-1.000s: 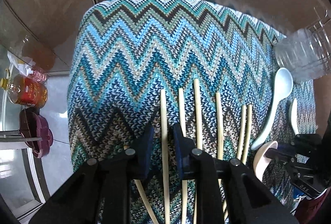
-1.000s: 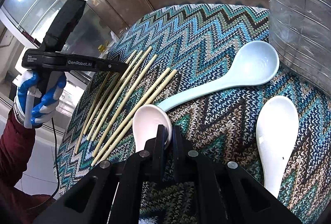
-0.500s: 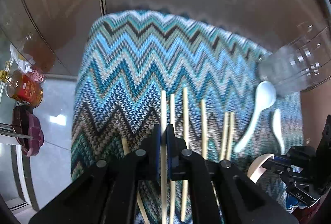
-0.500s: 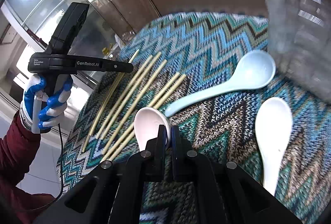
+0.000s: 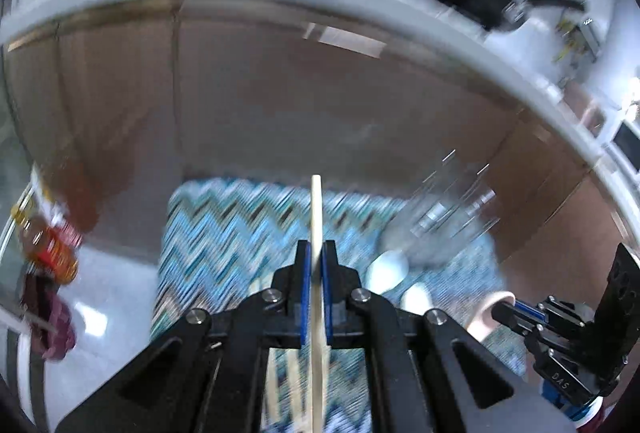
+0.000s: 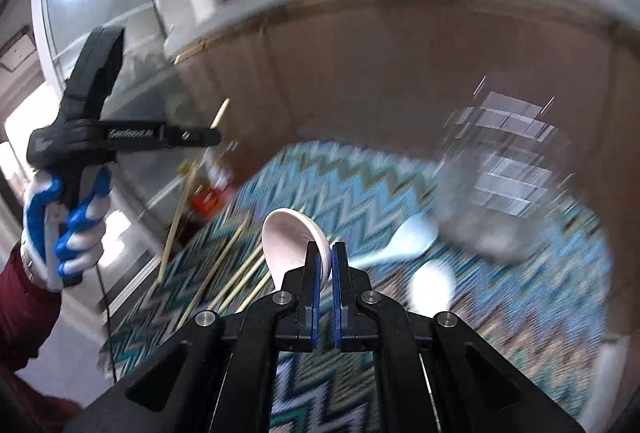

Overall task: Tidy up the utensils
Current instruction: 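Grasp a chopstick with the left tool while the right tool grasps a white spoon, then drop the chopstick and spoon into the clear utensil holder, opening both tools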

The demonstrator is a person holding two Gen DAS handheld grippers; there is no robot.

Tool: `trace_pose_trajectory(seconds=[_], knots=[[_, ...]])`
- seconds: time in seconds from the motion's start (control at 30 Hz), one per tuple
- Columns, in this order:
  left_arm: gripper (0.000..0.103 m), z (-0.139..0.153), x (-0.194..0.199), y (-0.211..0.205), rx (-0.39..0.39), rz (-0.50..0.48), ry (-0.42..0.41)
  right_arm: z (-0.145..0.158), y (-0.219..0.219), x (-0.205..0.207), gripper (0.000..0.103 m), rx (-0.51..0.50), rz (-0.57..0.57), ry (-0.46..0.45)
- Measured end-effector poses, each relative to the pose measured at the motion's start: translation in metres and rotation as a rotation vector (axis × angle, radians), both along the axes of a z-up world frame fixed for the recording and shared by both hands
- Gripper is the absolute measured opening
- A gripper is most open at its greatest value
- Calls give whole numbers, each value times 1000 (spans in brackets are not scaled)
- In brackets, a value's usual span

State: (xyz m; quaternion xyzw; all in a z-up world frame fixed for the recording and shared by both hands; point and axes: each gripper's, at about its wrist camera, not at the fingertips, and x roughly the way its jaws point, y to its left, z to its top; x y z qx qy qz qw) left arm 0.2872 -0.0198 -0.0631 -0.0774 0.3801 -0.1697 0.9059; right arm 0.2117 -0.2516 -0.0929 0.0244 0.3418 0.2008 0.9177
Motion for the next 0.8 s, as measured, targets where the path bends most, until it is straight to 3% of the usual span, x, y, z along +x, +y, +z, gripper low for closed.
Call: trace_pose_trajectory(seconds=[0.2, 0.37, 0.47, 0.57, 0.8], knots=[[5, 71, 1, -52, -148, -25, -230, 69, -38, 3, 5, -12, -176, -261], [5, 91, 21, -98, -247, 18, -360, 88, -60, 21, 5, -55, -361, -421], [5, 88, 40, -123, -278, 75, -415, 80, -65, 37, 5, -124, -457, -484], [5, 75, 57, -142, -259, 139, -473, 61, -74, 54, 5, -161, -513, -507], [5, 31, 75, -170, -214, 187, -505, 21, -78, 68, 5, -204, -591, -523]])
